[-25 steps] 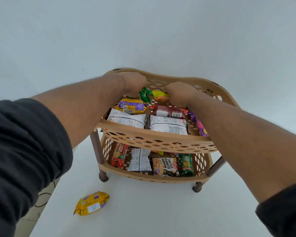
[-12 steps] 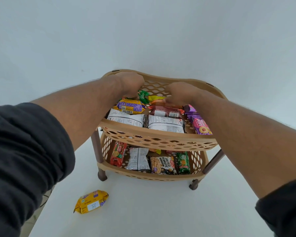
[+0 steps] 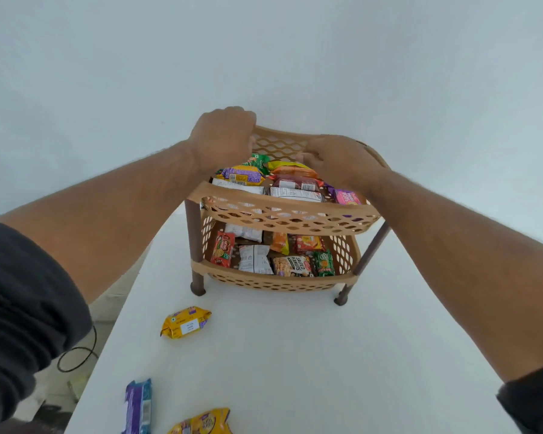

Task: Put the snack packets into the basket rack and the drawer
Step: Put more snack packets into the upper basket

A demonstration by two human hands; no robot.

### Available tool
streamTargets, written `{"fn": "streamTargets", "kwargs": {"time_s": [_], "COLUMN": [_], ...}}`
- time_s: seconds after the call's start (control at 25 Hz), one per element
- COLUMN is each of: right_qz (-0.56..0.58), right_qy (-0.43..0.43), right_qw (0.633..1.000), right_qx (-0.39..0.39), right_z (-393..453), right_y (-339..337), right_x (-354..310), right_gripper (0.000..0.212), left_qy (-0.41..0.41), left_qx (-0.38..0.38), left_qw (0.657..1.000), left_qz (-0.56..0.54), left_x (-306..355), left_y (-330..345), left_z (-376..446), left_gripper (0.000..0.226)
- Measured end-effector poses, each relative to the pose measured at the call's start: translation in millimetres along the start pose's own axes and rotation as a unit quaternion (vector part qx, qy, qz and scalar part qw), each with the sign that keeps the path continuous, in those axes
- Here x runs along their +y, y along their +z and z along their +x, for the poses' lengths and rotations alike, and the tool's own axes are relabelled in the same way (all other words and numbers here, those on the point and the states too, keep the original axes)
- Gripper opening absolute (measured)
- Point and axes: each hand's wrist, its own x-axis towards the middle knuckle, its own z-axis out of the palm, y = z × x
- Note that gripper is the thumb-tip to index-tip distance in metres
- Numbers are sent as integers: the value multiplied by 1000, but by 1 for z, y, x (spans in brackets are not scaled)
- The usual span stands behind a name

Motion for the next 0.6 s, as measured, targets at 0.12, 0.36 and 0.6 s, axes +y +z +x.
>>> {"fn": "streamTargets", "kwargs": {"time_s": [0.12,0.36,0.6], "right_qz": [-7,-8,-37], "right_qy": [-13,27,37], "right_qw": [997,983,968], "right_qx": [74,182,246], "right_z": [-31,-87,-142], "right_y": [1,29,73], "right_x": [-14,-42,-71], "right_gripper": [38,45,43], "left_qy": [-3,3,38], "left_qx": [69,145,231], "left_qw": [997,985,958], "left_qz": [-23,-93,-168], "left_x": [5,27,62], "left_y": [-12,-8,13], "left_z": [-30,-79,-137], "left_gripper": [26,38,29]}}
